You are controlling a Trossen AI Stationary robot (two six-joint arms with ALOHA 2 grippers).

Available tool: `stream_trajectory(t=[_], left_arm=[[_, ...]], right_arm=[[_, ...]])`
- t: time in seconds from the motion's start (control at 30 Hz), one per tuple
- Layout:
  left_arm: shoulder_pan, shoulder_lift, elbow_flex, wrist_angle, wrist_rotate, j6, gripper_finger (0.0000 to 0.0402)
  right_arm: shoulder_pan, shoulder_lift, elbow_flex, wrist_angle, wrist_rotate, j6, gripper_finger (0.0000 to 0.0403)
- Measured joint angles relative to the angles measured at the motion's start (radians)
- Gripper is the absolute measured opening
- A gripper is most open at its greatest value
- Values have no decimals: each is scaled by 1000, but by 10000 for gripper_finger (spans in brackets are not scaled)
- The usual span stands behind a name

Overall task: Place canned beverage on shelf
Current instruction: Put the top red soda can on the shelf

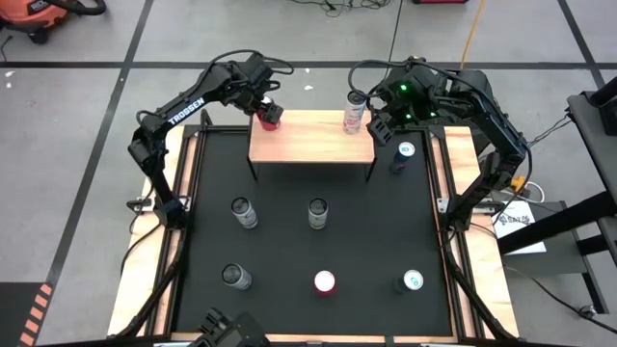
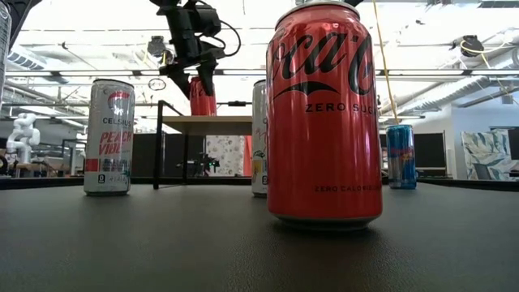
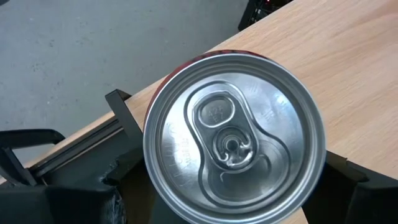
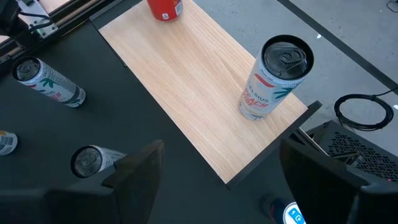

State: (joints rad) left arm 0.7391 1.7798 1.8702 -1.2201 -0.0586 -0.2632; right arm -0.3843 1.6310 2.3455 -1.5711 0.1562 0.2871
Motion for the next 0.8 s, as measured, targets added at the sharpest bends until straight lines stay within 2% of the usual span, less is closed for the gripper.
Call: stream_trajectory(t=[0.8], left_arm=[[0, 0, 0, -19, 7, 6, 303]], right_arm=[[0, 0, 0, 0, 0, 0, 303]])
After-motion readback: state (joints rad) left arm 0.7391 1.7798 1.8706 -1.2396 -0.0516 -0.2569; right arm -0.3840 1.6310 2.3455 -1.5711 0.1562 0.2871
